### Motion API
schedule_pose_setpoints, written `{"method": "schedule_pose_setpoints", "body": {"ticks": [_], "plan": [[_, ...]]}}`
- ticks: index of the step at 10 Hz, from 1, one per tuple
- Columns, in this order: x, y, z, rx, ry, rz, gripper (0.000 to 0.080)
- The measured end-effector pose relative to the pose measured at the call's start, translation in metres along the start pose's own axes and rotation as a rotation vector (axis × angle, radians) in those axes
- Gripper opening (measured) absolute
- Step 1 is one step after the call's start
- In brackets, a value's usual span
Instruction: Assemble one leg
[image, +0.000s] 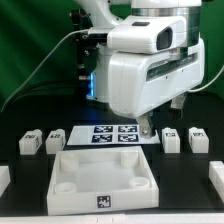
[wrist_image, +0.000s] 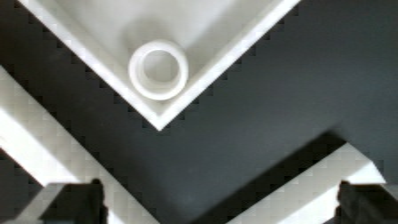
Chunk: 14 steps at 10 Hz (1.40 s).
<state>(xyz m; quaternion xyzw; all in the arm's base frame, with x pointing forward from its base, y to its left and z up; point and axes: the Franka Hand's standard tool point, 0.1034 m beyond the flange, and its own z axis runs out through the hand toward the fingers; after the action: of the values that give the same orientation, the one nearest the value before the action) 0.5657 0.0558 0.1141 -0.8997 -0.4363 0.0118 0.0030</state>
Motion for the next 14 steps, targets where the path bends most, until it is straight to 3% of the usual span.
{"method": "schedule_pose_setpoints", "body": {"ticks": [5,7,11,14], "plan": [[-0.003,0.0,0.0,0.001,-0.001,-0.182,0.065],[-0.036,-0.008,0.006,0.01,-0.01,-0.401,0.065],[-0.111,-0.011,0.042,0.062,-0.009,-0.849,0.065],[-0.142,-0.019,0.078,0.103,0.001,-0.834,0.065]]}}
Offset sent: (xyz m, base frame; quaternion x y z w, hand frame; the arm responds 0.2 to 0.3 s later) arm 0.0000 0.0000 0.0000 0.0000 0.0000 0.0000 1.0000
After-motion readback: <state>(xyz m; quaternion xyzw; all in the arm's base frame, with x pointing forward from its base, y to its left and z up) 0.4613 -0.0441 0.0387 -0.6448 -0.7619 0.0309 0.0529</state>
